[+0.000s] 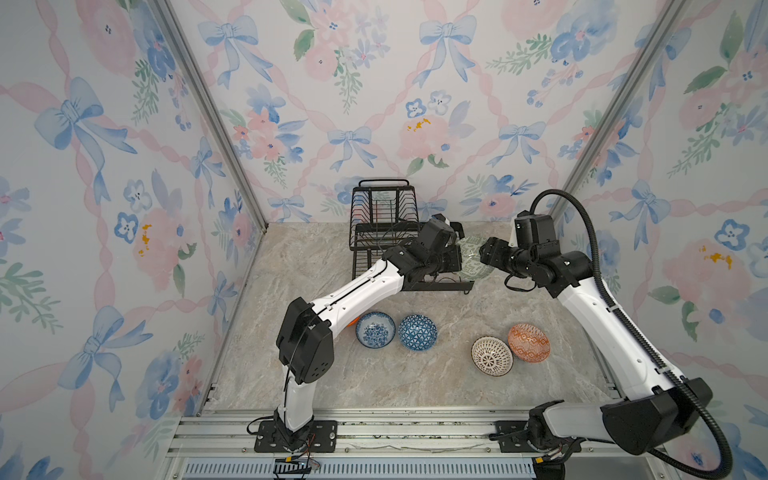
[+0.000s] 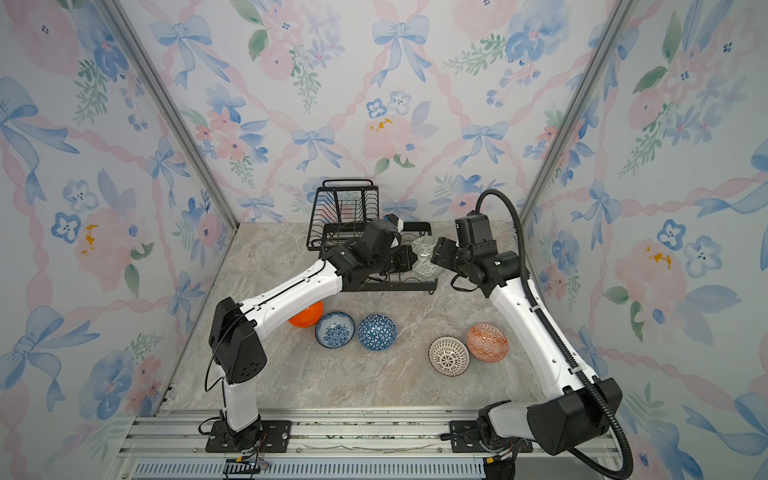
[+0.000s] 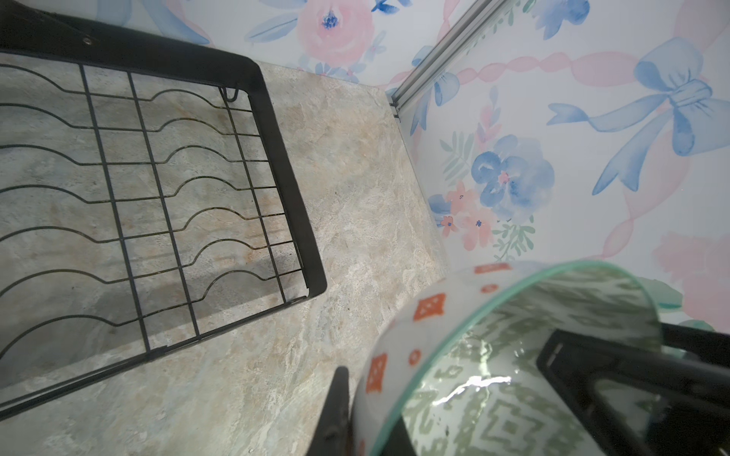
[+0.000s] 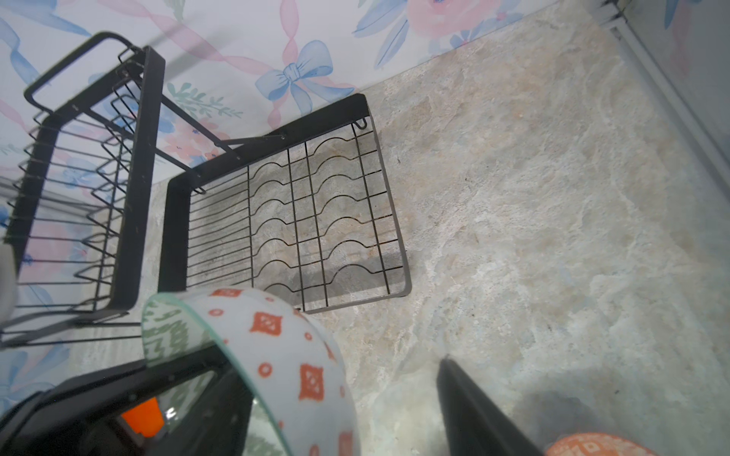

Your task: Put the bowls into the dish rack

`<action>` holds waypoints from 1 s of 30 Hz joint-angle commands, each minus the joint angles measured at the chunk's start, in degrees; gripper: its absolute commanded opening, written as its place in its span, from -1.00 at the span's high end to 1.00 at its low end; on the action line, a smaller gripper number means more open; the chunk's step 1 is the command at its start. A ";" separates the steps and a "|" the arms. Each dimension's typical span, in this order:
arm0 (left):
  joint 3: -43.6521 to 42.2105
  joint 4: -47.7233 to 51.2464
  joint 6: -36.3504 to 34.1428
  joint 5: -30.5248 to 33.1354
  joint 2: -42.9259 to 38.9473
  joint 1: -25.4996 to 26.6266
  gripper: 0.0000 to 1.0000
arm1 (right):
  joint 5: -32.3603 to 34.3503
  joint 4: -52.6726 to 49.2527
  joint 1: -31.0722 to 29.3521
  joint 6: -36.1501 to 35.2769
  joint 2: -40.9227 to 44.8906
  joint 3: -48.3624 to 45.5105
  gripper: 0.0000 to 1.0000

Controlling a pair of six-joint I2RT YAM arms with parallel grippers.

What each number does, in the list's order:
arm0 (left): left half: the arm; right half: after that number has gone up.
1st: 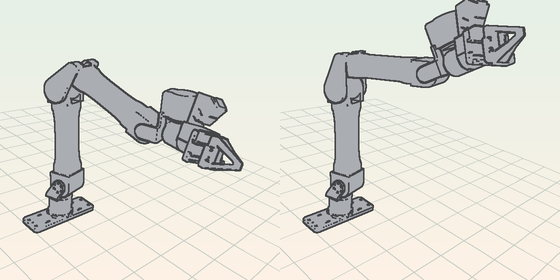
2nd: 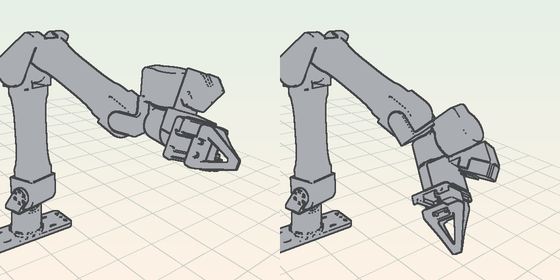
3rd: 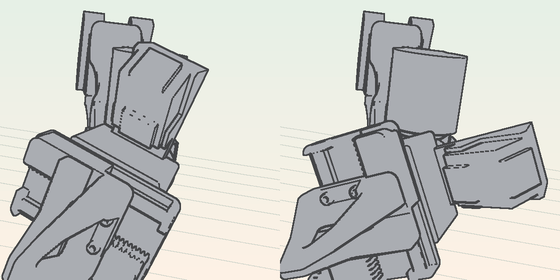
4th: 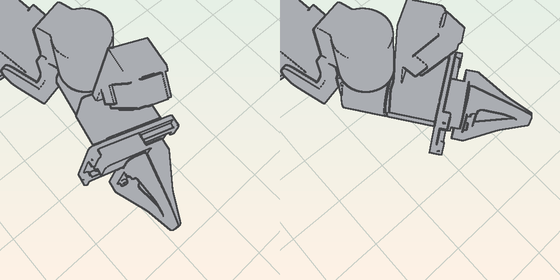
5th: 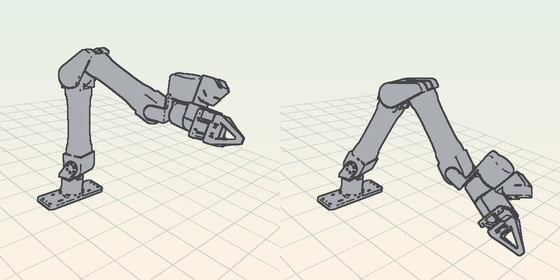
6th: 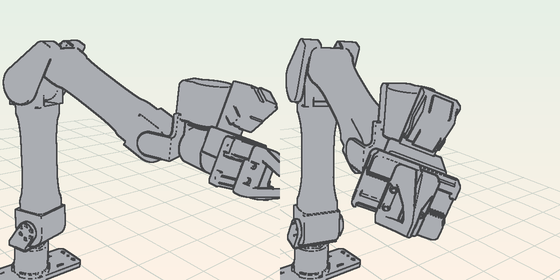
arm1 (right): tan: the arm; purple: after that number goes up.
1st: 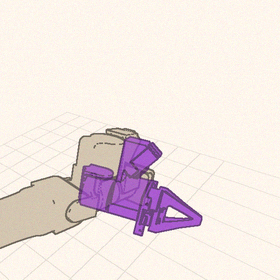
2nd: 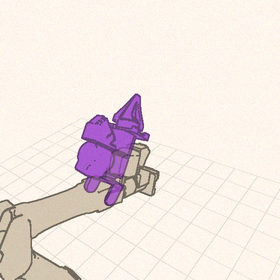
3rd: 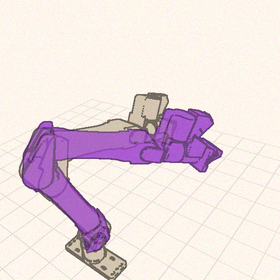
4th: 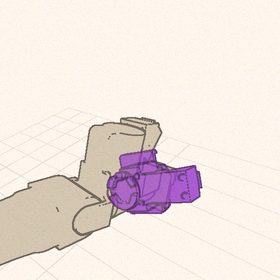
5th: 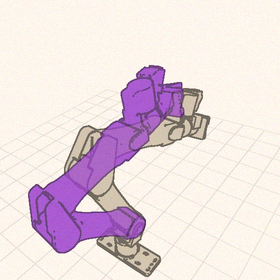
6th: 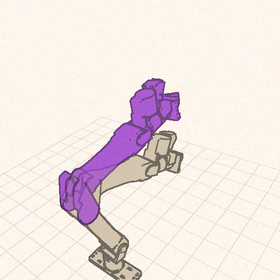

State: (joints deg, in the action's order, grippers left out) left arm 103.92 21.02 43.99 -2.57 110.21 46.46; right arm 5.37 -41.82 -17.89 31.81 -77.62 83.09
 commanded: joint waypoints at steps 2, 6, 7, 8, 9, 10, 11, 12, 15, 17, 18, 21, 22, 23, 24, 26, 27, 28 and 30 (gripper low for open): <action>3.77 -1.93 -1.48 1.22 -1.81 -0.96 1.00 | -1.45 0.73 1.88 0.38 -0.13 1.94 -0.94; 5.93 -1.93 -2.19 1.69 -1.22 -1.75 1.00 | -4.65 7.99 3.90 0.27 3.34 -2.76 -0.94; 6.36 -1.94 -2.24 1.77 -1.11 -1.94 1.00 | -4.26 10.59 4.15 0.05 4.83 -4.71 -0.94; 6.83 -1.94 -2.34 1.94 -1.05 -2.15 1.00 | -2.86 13.20 4.27 -0.09 6.87 -7.07 -0.94; 7.27 -1.94 -2.55 2.04 -0.97 -2.40 1.00 | -1.64 16.52 4.31 -0.24 8.88 -9.32 -0.93; 7.56 -1.94 -2.63 2.07 -0.84 -2.66 1.00 | -1.12 19.09 4.36 -0.62 10.29 -10.93 -0.94; 7.94 -1.94 -2.83 2.21 -0.85 -2.84 1.00 | -0.56 20.92 4.44 -1.63 11.46 -11.85 -0.93; 8.20 -1.94 -2.85 2.38 -0.80 -3.07 1.00 | 0.12 21.71 4.44 -2.17 11.94 -12.07 -0.93; 9.07 -1.94 -3.33 2.99 -1.00 -3.88 1.00 | 4.30 18.32 4.40 -2.00 11.70 -9.12 -0.93; 9.75 -1.94 -3.71 2.92 -1.01 -4.50 1.00 | 9.58 14.41 4.35 1.61 11.05 -6.67 -0.94; 10.04 -1.94 -3.89 2.75 -1.03 -4.81 1.00 | 12.42 13.32 4.43 5.06 11.28 -6.20 -0.94; 10.51 -1.92 -4.13 2.99 -1.22 -5.82 1.00 | 9.57 16.10 6.24 9.03 12.46 -7.25 -0.93; 10.60 -1.94 -4.22 3.07 -1.28 -6.06 1.00 | 7.60 18.56 6.68 8.83 12.62 -7.71 -0.93; 10.69 -1.94 -4.21 3.01 -1.45 -6.35 1.00 | 4.38 20.72 7.00 8.09 12.54 -7.97 -0.94; 10.77 -1.94 -4.18 3.23 -1.57 -6.54 1.00 | 0.70 23.04 7.17 6.58 12.07 -7.69 -0.93; 10.83 -1.94 -4.35 3.69 -1.88 -6.97 1.00 | -3.28 24.99 6.91 6.39 10.48 -5.81 -0.93; 10.95 -1.94 -4.66 3.95 -1.99 -7.14 1.00 | -3.40 23.72 6.64 8.37 9.62 -4.22 -0.93; 10.99 -1.94 -4.86 4.28 -1.95 -7.30 1.00 | -3.51 23.46 6.25 9.08 9.15 -3.08 -0.94; 11.13 -1.99 -4.78 4.66 -2.06 -7.99 1.00 | -1.75 23.32 4.78 8.47 8.59 -0.98 -0.93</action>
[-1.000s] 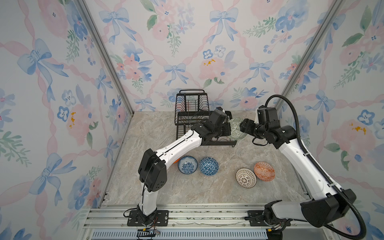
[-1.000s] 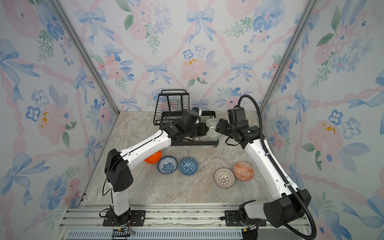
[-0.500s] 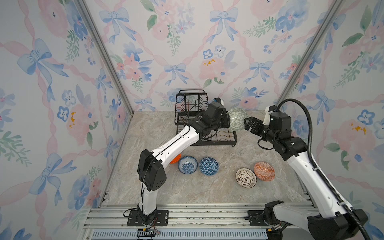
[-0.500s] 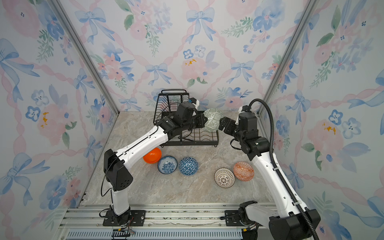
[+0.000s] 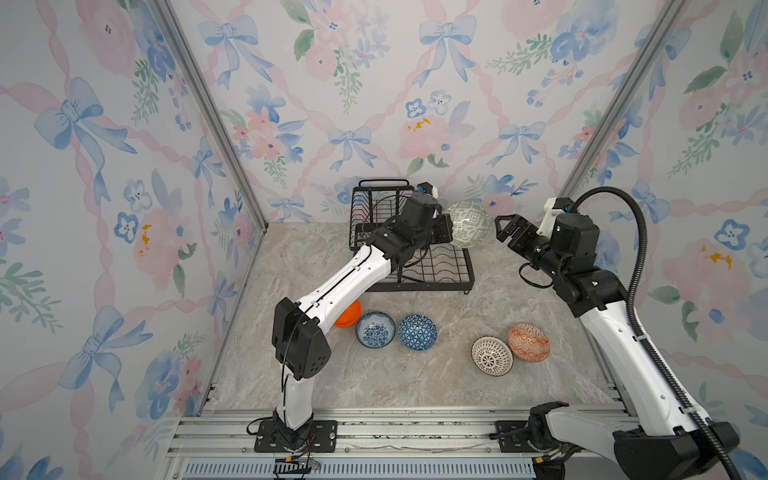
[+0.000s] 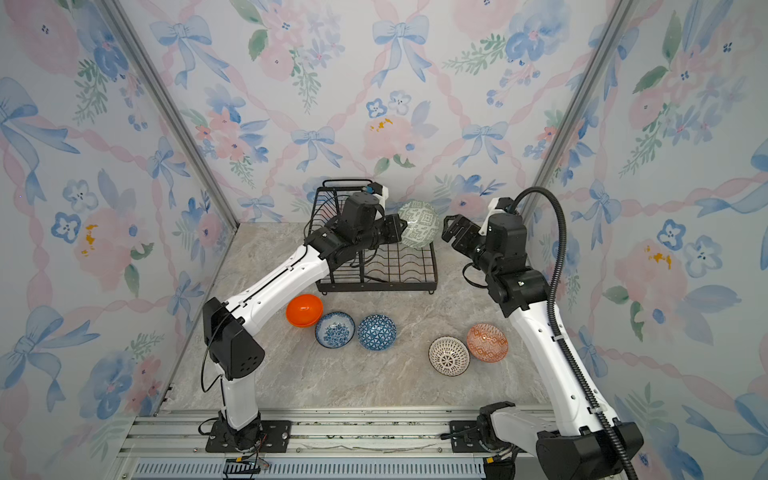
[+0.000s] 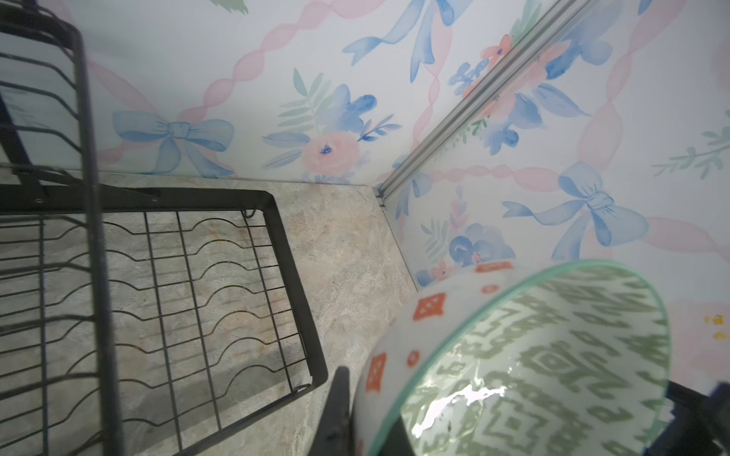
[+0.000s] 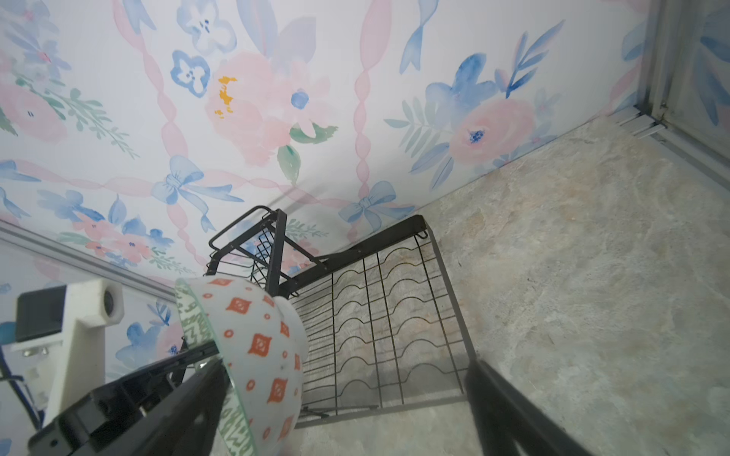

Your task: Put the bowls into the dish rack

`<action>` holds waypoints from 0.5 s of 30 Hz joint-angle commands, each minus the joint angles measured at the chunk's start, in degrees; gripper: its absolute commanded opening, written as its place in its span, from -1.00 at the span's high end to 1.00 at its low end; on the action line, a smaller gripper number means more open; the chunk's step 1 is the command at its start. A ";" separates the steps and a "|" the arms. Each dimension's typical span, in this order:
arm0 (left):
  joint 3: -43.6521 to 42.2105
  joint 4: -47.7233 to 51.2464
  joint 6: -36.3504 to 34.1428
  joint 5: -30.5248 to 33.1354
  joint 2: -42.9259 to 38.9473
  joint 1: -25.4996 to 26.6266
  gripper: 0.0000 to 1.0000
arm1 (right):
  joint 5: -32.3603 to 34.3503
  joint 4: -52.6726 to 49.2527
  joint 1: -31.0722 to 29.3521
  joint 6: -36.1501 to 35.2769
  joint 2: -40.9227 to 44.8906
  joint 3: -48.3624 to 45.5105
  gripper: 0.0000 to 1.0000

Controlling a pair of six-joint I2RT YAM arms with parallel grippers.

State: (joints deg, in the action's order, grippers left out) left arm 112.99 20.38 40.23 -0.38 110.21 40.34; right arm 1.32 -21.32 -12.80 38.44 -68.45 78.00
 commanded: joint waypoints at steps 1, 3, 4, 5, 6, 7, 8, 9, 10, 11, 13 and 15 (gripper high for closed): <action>2.06 -1.31 -0.85 2.50 -2.00 -2.22 1.00 | 3.58 2.05 -0.90 1.60 -0.87 5.22 -0.93; 2.14 -1.31 -0.87 2.85 -2.09 -2.61 1.00 | 5.08 0.78 -1.41 1.39 -1.82 7.04 -0.94; 2.13 -1.31 -1.11 3.46 -2.24 -2.67 1.00 | 4.59 0.10 -1.65 1.37 -2.49 8.23 -0.94; 1.99 -1.31 -1.24 4.36 -2.43 -2.71 1.00 | 3.60 -0.71 -2.00 0.88 -3.43 9.74 -0.93; 1.92 -1.31 -1.37 5.27 -2.69 -2.72 1.00 | 3.10 -1.35 -2.73 0.20 -4.22 11.06 -0.93; 1.86 -1.36 -1.33 5.88 -2.87 -2.72 1.00 | 3.35 -1.80 -3.67 -0.32 -4.85 12.10 -0.93; 1.97 -1.40 -1.37 6.87 -2.99 -2.72 1.00 | 4.18 -2.18 -4.80 -0.33 -5.43 13.20 -0.93; 2.04 -1.40 -1.37 7.82 -3.14 -2.71 1.00 | 5.07 -2.32 -6.06 -0.04 -6.04 14.00 -0.93; 2.10 -1.40 -1.32 8.75 -3.23 -2.72 1.00 | 5.66 -2.11 -7.10 0.82 -6.49 14.54 -0.93; 2.08 -1.40 -1.30 9.85 -3.27 -2.72 1.00 | 6.47 -1.55 -8.24 1.96 -6.85 15.02 -0.94; 2.45 -1.49 -1.11 11.81 -3.47 -2.63 1.00 | 9.66 -0.72 -10.81 4.94 -7.60 15.73 -0.94; 2.84 -1.72 -0.67 13.77 -3.51 -2.59 1.00 | 11.54 0.37 -13.56 7.15 -8.89 17.07 -0.94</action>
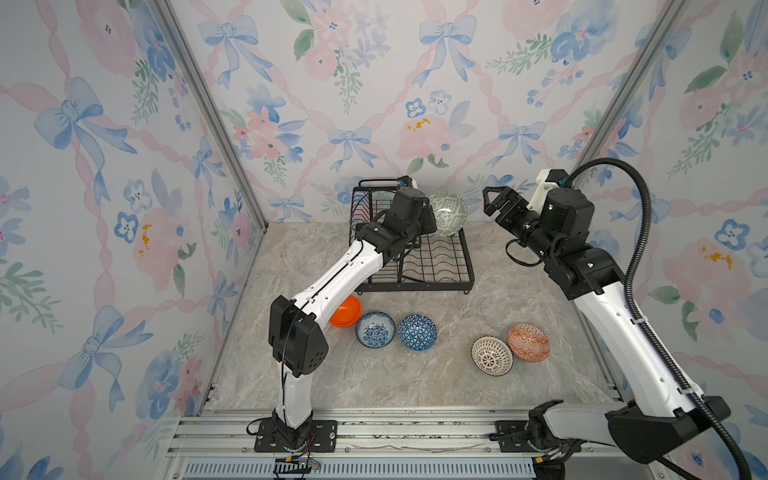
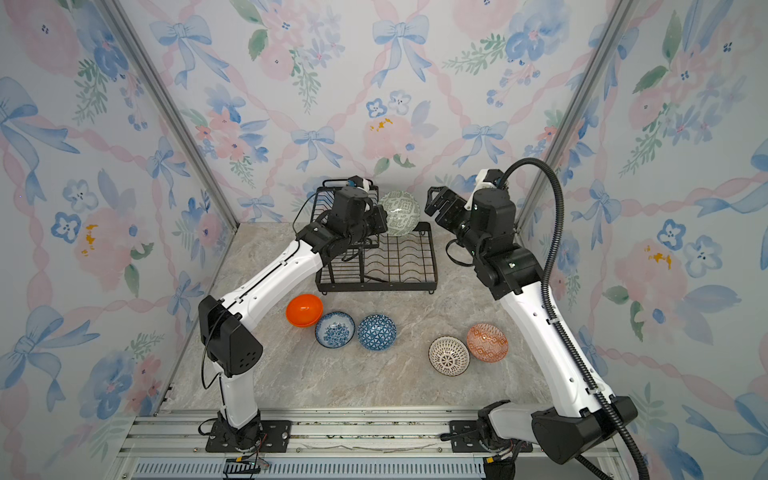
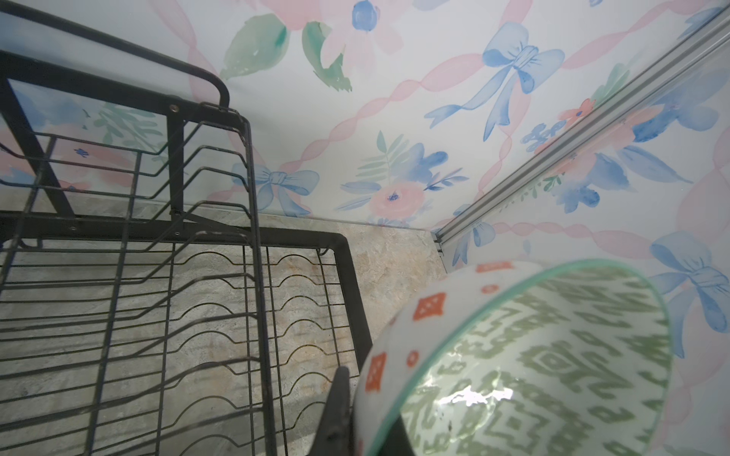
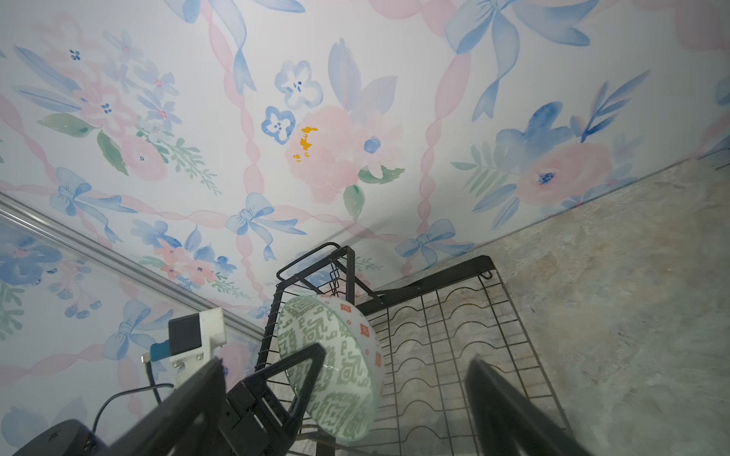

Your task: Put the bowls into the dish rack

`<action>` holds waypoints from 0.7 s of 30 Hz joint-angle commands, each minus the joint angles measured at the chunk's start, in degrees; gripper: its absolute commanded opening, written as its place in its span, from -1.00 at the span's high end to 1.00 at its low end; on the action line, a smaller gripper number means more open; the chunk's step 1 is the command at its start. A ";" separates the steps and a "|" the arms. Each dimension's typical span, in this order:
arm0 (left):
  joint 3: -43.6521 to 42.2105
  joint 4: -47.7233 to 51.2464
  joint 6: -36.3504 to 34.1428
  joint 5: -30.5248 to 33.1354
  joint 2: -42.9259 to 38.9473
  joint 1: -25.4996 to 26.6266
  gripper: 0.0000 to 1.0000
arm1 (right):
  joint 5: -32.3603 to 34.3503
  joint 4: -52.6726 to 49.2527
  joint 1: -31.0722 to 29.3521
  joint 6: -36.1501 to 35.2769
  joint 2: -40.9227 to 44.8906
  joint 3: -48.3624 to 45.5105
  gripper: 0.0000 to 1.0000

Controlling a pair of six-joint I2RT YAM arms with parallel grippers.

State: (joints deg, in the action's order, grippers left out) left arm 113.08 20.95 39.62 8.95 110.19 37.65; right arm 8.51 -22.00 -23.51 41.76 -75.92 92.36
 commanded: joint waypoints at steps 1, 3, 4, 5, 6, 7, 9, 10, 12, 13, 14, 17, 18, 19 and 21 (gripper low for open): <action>2.84 -2.60 -0.04 5.19 -3.49 0.19 1.00 | 5.32 0.81 -4.02 4.38 -2.22 3.88 -0.93; 2.85 -3.73 -0.54 7.13 -3.70 0.61 1.00 | 7.70 -0.80 -6.20 6.94 -4.42 6.76 -0.94; 2.85 -4.31 -0.90 7.97 -3.80 0.90 1.00 | 7.66 -1.18 -6.77 8.31 -5.31 7.86 -0.93; 2.64 -5.19 -1.46 9.19 -3.90 1.23 1.00 | 7.48 -1.50 -7.16 10.15 -6.42 8.94 -0.93; 2.36 -6.29 -2.16 10.16 -4.07 1.65 1.00 | 7.44 -1.48 -7.55 11.67 -7.39 9.86 -0.93; 1.93 -7.50 -2.82 10.92 -4.20 1.98 1.00 | 7.18 -1.24 -7.97 12.63 -8.17 10.56 -0.93; 0.10 -10.64 -3.92 12.28 -4.91 2.74 1.00 | 6.19 0.12 -8.63 14.27 -9.81 11.99 -0.93; -0.89 -12.21 -4.23 12.85 -5.29 3.02 1.00 | 6.20 0.13 -8.87 15.49 -10.45 12.56 -0.93; -4.07 -16.41 -5.24 14.20 -6.60 3.84 1.00 | 6.40 0.08 -8.97 19.14 -11.64 13.41 -0.93; -5.95 -19.01 -5.84 14.87 -7.53 4.20 1.00 | 6.41 0.12 -8.92 20.49 -11.96 13.71 -0.94; -8.22 -21.95 -6.56 15.61 -8.33 4.59 1.00 | 6.48 0.58 -8.92 21.60 -12.30 13.92 -0.93; -14.25 -29.23 -7.63 17.29 -10.82 5.48 1.00 | 6.29 2.08 -8.93 23.35 -13.46 15.24 -0.93; -15.72 -30.91 -7.74 17.55 -11.58 5.67 1.00 | 5.95 1.95 -8.86 24.04 -14.03 16.20 -0.94; -16.64 -31.94 -7.76 17.90 -11.80 5.89 1.00 | 5.82 1.68 -8.89 24.74 -14.57 16.97 -0.93; -17.29 -32.40 -7.77 18.34 -12.19 6.32 1.00 | 5.38 1.90 -8.80 27.16 -15.49 17.85 -0.93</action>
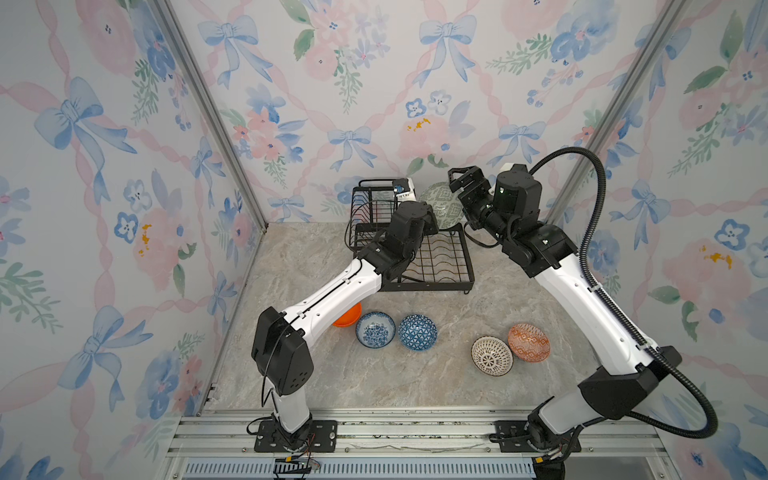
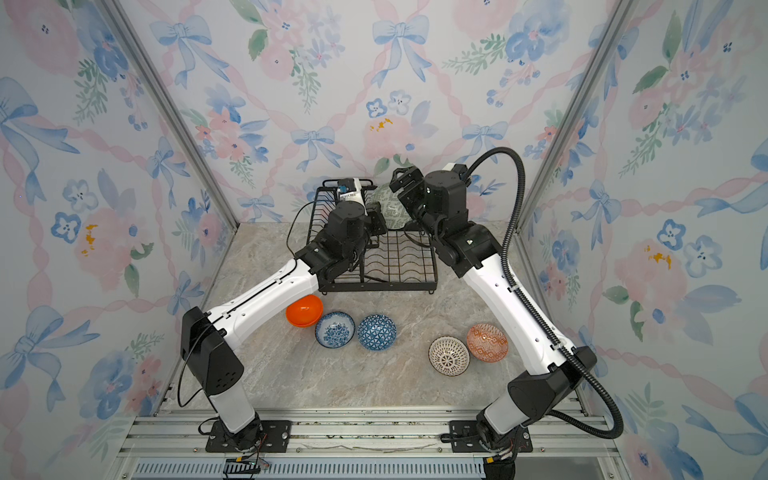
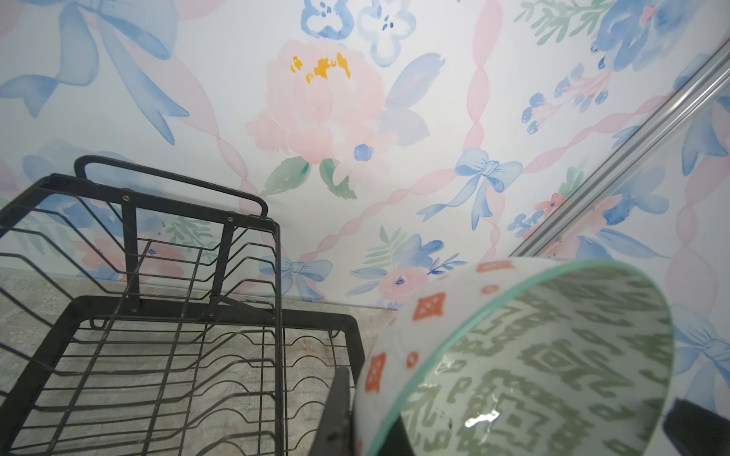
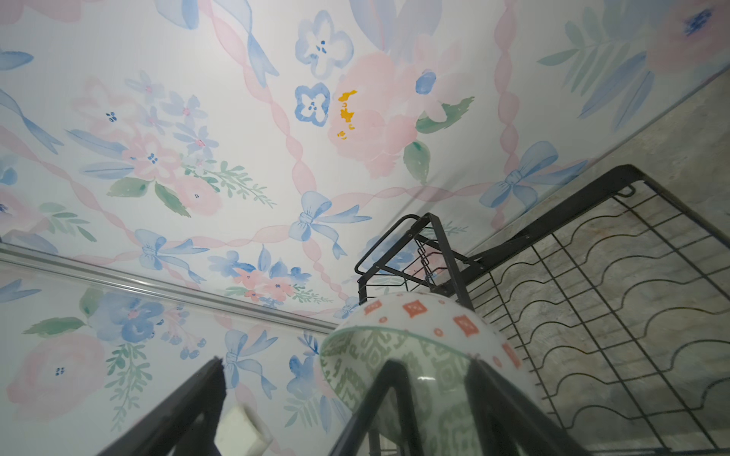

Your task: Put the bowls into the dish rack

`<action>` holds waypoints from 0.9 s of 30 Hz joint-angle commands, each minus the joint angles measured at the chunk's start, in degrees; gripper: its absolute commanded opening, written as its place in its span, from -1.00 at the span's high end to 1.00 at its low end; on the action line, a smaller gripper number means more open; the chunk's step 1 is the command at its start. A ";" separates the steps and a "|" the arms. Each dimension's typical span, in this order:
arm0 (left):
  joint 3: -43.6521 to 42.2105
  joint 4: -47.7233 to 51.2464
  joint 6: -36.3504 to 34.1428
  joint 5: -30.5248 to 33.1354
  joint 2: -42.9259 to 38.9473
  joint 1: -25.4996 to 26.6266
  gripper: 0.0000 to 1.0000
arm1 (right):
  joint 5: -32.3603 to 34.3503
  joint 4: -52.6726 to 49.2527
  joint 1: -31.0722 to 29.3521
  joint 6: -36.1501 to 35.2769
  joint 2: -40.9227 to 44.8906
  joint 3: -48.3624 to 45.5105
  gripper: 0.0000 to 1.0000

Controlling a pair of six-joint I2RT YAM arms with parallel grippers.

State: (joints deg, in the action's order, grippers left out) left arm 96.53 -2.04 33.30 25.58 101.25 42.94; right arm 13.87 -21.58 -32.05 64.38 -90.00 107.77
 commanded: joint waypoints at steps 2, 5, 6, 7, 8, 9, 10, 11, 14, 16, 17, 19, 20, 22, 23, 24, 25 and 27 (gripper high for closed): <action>-1.07 -9.63 -1.57 2.27 -3.23 1.48 1.00 | -0.84 2.04 -0.11 6.63 -2.37 3.14 -0.94; -1.25 -9.73 -1.92 2.80 -2.99 1.88 1.00 | -2.52 2.55 -0.11 9.76 -3.82 4.26 -0.93; -1.41 -9.78 -1.87 2.96 -3.08 1.92 1.00 | -2.53 2.28 -0.20 10.16 -4.21 4.80 -0.94; -1.44 -9.95 -1.85 3.28 -3.04 2.05 1.00 | -2.53 2.00 -0.21 10.55 -4.49 5.01 -0.93; -1.56 -10.03 -1.92 3.50 -3.10 2.09 1.00 | -2.62 1.92 -0.21 10.89 -4.49 5.17 -0.93; -1.70 -10.25 -2.07 3.59 -3.17 2.15 1.00 | -2.62 1.89 -0.21 11.17 -4.52 5.26 -0.93; -1.91 -10.38 -2.15 3.75 -3.27 2.20 1.00 | -2.66 1.89 -0.20 11.57 -4.49 5.26 -0.93; -2.09 -10.46 -2.17 3.99 -3.27 2.23 1.00 | -2.57 1.83 -0.21 12.25 -4.52 5.08 -0.94; -2.88 -11.50 -2.43 4.42 -3.76 2.33 1.00 | -2.91 2.19 -0.11 14.88 -6.19 4.39 -0.96; -3.73 -12.80 -2.93 4.75 -4.04 2.50 1.00 | -3.74 2.46 -0.07 16.65 -6.63 4.23 -0.98; -4.01 -13.25 -3.14 4.82 -4.10 2.50 1.00 | -4.04 2.64 -0.12 17.26 -6.74 4.13 -0.95; -4.41 -13.72 -3.46 5.33 -4.30 2.59 1.00 | -4.32 2.38 -0.11 18.25 -7.03 4.07 -0.91; -4.65 -13.91 -3.54 5.44 -4.39 2.59 1.00 | -4.25 2.27 -0.11 18.55 -7.04 3.95 -0.88; -5.20 -14.39 -3.69 5.78 -4.67 2.67 1.00 | -3.80 2.61 -0.11 19.26 -6.57 3.22 -0.80; -5.54 -14.73 -3.69 5.95 -4.82 2.69 1.00 | -3.51 2.93 -0.11 19.77 -6.32 2.66 -0.72; -5.94 -15.00 -3.84 6.14 -5.01 2.76 1.00 | -3.41 3.06 -0.12 20.04 -6.20 2.33 -0.65; -6.22 -15.21 -3.86 6.30 -5.10 2.77 1.00 | -3.56 2.99 -0.03 20.17 -6.24 2.30 -0.60; -6.85 -15.51 -3.86 6.70 -5.40 2.77 1.00 | -3.59 2.94 -0.07 20.45 -6.21 2.44 -0.48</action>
State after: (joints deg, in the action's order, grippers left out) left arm 90.41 -12.40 30.15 30.81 99.13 45.45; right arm 10.28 -19.44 -32.05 83.77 -96.92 110.63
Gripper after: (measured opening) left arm 0.068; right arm 0.763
